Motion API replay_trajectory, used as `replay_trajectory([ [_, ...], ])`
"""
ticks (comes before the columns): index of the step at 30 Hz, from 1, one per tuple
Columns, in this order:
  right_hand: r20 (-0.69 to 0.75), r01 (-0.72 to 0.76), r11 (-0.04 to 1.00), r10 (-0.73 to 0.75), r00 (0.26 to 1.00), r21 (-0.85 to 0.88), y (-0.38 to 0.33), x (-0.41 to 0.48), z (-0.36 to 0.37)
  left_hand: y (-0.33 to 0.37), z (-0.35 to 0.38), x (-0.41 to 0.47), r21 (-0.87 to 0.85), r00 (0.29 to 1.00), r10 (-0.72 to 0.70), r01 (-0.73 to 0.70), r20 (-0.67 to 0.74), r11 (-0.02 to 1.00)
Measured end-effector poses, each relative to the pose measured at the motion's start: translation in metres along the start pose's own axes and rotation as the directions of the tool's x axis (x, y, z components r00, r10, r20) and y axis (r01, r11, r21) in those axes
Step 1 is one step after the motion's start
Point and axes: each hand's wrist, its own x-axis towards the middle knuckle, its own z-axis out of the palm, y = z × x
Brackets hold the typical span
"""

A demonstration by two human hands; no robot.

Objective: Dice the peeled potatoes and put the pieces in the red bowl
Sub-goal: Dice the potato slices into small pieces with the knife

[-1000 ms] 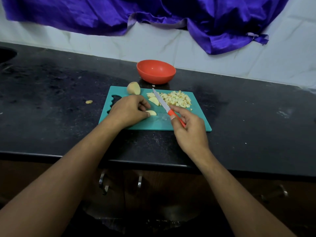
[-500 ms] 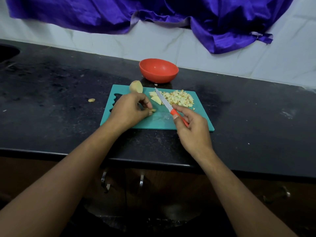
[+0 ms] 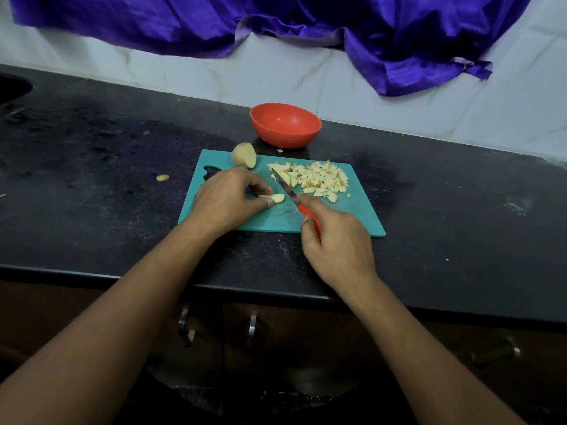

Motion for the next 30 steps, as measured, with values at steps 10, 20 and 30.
replay_trajectory([
  [10,0.045,0.006,0.994,-0.001,0.999,-0.110,-0.012,-0.002,0.002,0.000,0.000,0.000,-0.020,1.000,-0.017,0.018,0.013,1.000],
  [20,0.109,0.051,0.978,-0.029,0.994,-0.202,-0.013,-0.001,0.000,0.001,-0.001,-0.001,-0.017,1.000,-0.007,0.007,0.017,1.000],
  [30,0.022,0.056,0.995,-0.055,0.998,-0.080,-0.009,-0.006,0.002,0.000,0.000,-0.001,-0.018,1.000,0.011,-0.011,0.010,1.000],
])
